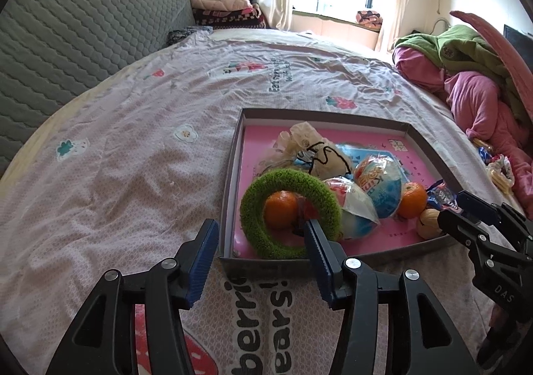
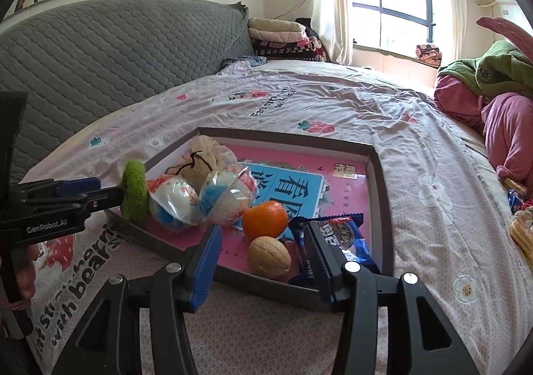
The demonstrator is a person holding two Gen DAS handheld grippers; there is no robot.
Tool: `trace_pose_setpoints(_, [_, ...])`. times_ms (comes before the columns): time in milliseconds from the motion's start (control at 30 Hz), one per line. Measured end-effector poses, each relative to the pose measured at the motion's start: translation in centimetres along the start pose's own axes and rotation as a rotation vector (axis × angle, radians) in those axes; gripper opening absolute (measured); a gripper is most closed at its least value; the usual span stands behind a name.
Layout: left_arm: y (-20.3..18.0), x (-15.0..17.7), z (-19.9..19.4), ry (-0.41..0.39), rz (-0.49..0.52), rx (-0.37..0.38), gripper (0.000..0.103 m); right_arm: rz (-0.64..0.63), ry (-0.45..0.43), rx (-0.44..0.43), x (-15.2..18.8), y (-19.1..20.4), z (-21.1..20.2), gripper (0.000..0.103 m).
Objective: Organize objects
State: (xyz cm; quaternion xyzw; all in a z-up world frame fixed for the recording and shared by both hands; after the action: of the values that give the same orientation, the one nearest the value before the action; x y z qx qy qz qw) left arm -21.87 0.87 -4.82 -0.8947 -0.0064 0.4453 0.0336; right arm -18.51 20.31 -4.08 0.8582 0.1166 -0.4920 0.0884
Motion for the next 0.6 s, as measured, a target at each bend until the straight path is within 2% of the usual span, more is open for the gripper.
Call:
trace_pose_setpoints(67, [0.0,-0.2,-0.6,-0.010,-0.003,0.001,0.057,0.010,-0.010,0.003,-0.3,-0.3,-0.4,0.054])
trace_pose_setpoints(200, [-0.2,-0.7,-1.7,-0.037,0.003,0.004,0.065,0.021,-0.040,0.011,-1.0,-0.5,-1.2,0.057])
trace_pose_setpoints(400, [-1.2,-1.0,-3.1,-0.076,0.021,0.014,0.073,0.022,-0.091,0.043,-2.0,-1.0,-2.7,0.062])
trace_pose_setpoints(600, [-2.6,-1.1,-4.8,-0.119,0.034,0.020,0.075,0.067,-0.123,0.044,-2.3,-1.7,-4.0,0.066])
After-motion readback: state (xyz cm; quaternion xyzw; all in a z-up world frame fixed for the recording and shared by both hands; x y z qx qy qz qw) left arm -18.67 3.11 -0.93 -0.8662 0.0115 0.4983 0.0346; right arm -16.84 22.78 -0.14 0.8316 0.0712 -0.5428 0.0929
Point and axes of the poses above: each gripper's, at about its wrist camera, not at the fingertips, and z roughly the way its jaws point, y to its left, x to its underside, the point moved 9 cm from there along z, roughly the way its jaws point, and after that the axes turned 7 degrees about -y, right-handed, at the moved point
